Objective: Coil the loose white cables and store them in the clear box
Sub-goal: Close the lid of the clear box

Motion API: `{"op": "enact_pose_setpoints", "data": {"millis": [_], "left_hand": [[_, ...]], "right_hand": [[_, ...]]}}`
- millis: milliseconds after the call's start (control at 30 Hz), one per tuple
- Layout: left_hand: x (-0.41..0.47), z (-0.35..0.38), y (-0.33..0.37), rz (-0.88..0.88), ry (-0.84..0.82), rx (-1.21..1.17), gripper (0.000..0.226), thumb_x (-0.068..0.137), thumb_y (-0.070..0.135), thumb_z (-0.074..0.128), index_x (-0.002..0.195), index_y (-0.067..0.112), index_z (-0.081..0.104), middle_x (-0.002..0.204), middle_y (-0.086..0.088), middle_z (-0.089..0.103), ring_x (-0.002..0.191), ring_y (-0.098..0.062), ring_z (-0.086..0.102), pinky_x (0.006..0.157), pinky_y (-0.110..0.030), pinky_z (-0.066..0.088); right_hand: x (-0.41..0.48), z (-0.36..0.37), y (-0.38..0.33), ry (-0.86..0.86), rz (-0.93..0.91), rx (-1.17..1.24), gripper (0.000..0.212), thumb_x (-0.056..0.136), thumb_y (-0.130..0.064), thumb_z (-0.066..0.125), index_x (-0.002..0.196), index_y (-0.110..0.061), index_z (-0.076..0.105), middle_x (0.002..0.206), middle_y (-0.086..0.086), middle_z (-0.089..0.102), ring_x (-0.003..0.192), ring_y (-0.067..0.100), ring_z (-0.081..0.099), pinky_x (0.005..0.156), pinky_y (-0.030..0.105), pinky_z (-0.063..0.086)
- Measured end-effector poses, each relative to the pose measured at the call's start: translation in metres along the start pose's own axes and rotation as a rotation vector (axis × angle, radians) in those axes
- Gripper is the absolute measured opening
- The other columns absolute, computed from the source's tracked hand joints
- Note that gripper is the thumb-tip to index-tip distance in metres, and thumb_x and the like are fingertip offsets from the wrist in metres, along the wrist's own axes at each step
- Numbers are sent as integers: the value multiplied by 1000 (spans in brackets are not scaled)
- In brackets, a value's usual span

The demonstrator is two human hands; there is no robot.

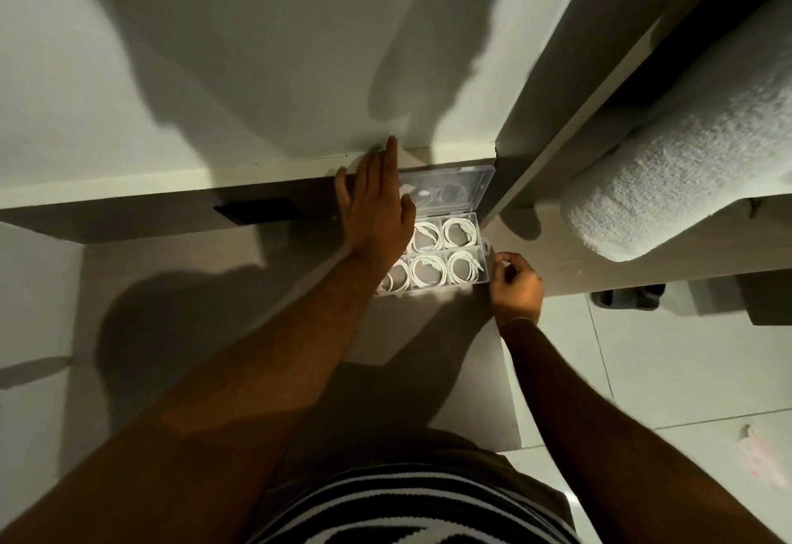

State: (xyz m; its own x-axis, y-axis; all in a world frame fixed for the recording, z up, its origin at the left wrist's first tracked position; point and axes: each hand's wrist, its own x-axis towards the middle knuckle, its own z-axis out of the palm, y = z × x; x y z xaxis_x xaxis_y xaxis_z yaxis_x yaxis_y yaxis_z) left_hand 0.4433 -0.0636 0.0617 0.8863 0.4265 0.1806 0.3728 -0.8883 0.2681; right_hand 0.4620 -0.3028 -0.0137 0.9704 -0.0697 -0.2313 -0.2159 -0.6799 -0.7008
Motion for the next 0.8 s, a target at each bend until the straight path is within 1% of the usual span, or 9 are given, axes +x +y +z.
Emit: {"op": "enact_pose_setpoints", "data": {"millis": [100,167,233,367,467,567,633,700,800], "left_hand": [[-7,-1,-5,39,-35,42,80,94,41,51,163,19,16,160,-7,40,151,-23,32,123,-59,10],[-16,-2,-10,88,-14,58,71,96,42,49,160,21,27,155,-5,45,147,-24,38,123,-58,9],[-27,-1,-14,114,13,59,64,95,41,50,154,23,39,146,-4,50,140,-23,44,122,-56,8],[-58,3,-13,172,47,41,43,93,41,51,132,28,63,124,-4,60,119,-25,58,119,-55,20],[-85,12,-13,206,1,8,36,91,45,56,122,34,69,121,-1,65,112,-26,60,110,-51,30],[-107,27,-20,275,-138,-13,33,88,38,64,118,30,73,125,-1,66,110,-27,64,101,-45,41],[-116,34,-25,246,-309,-51,36,90,35,64,125,28,70,133,-2,62,120,-27,60,96,-43,50],[-121,39,-30,230,-442,-84,40,94,33,61,133,24,66,141,-2,57,130,-26,52,99,-41,51],[-120,45,-35,272,-506,-99,42,95,28,60,135,18,64,144,-7,55,136,-29,48,103,-39,46]], "right_hand": [[-6,-3,-5,8,-53,13,18,99,-14,61,106,-12,77,97,12,78,85,32,73,84,37,60],[-6,-7,-9,28,-128,-4,17,98,-12,63,106,-8,77,104,13,75,89,32,71,86,45,60],[-6,-10,-13,57,-196,-28,16,98,-11,64,107,-6,76,106,13,70,85,30,69,82,48,59],[-15,-12,-17,119,-335,-85,20,98,-15,60,112,-6,71,113,13,63,98,30,65,86,46,58],[-22,-13,-13,136,-409,-163,28,95,-24,56,115,-7,63,118,14,56,108,31,56,91,40,53],[-27,-11,-6,31,-491,-310,32,88,-23,64,117,-9,60,121,15,56,111,31,52,93,41,51],[-27,-8,-2,-88,-527,-404,39,86,-23,69,123,-12,62,130,14,58,120,33,52,100,43,51],[-26,-6,0,-221,-555,-465,48,87,-26,68,133,-16,62,142,11,58,132,32,50,112,45,46],[-23,-3,5,-352,-604,-539,55,90,-29,69,143,-18,59,154,8,53,144,30,45,122,42,34]]}}
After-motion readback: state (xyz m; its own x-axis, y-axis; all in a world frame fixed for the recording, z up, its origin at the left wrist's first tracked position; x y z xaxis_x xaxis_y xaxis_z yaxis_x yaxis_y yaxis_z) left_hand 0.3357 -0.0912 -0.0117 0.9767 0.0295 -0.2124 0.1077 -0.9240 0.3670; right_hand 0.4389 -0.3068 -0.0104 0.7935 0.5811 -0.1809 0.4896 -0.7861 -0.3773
